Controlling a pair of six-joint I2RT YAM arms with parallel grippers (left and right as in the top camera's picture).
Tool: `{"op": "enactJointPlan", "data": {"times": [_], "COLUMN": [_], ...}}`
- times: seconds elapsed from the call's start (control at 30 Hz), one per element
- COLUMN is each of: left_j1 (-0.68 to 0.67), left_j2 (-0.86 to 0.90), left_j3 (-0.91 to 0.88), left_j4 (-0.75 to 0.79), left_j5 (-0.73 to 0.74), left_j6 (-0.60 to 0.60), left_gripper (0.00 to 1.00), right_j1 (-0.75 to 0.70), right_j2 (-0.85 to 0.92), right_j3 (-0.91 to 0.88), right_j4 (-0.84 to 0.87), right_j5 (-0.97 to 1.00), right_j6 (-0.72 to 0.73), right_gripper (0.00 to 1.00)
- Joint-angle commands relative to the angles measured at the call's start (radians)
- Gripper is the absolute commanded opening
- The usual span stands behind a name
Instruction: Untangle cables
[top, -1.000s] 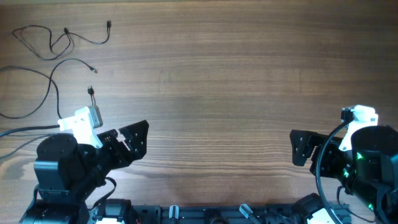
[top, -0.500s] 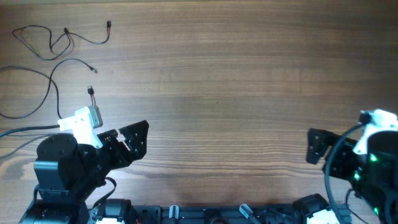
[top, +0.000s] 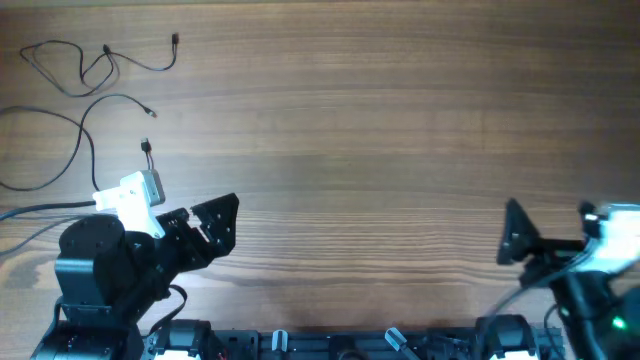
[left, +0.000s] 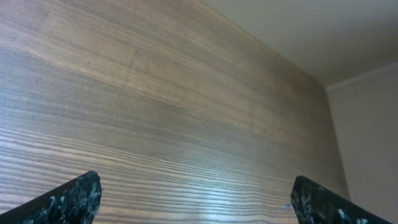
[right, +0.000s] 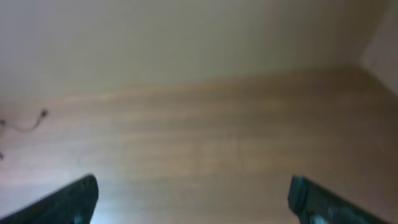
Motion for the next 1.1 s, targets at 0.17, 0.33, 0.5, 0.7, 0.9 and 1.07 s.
{"op": "enactJointPlan", "data": {"times": [0.17, 0.33, 0.5, 0.7, 0.9, 1.07], "left_j1": [-0.007, -0.007, -0.007, -0.007, -0.007, -0.007], "left_j2": [-0.001, -0.001, -0.001, -0.001, -0.001, -0.001], "left_j3": [0.002, 0.002, 0.002, 0.002, 0.002, 0.002], "left_j4": [0.003, 0.003, 0.003, 0.003, 0.003, 0.003], "left_j5": [-0.010, -0.010, -0.010, -0.010, -0.010, -0.010], "left_j6": [0.019, 0.019, 0.019, 0.019, 0.019, 0.019], "left_gripper": [1.00, 1.00, 1.00, 1.00, 1.00, 1.00], "right_j1": [-0.021, -0.020, -0.021, -0.029, -0.108, -0.108], "right_j2": [-0.248, -0.319, -0.378, -0.387, -0.387, -0.387], "right_j3": [-0.557, -0.737, -0.875, -0.991, -0.991, -0.990], "right_j4": [0.489, 0.703, 0.865, 0.989, 0.913, 0.900], "right_j5": [-0.197, -0.219, -0.217, -0.217, -0.197, -0.117], "right_j6": [-0.118, -0.106, -0.110, -0.107, -0.140, -0.132], "right_gripper": [1.00, 1.00, 1.00, 1.00, 1.00, 1.00]}}
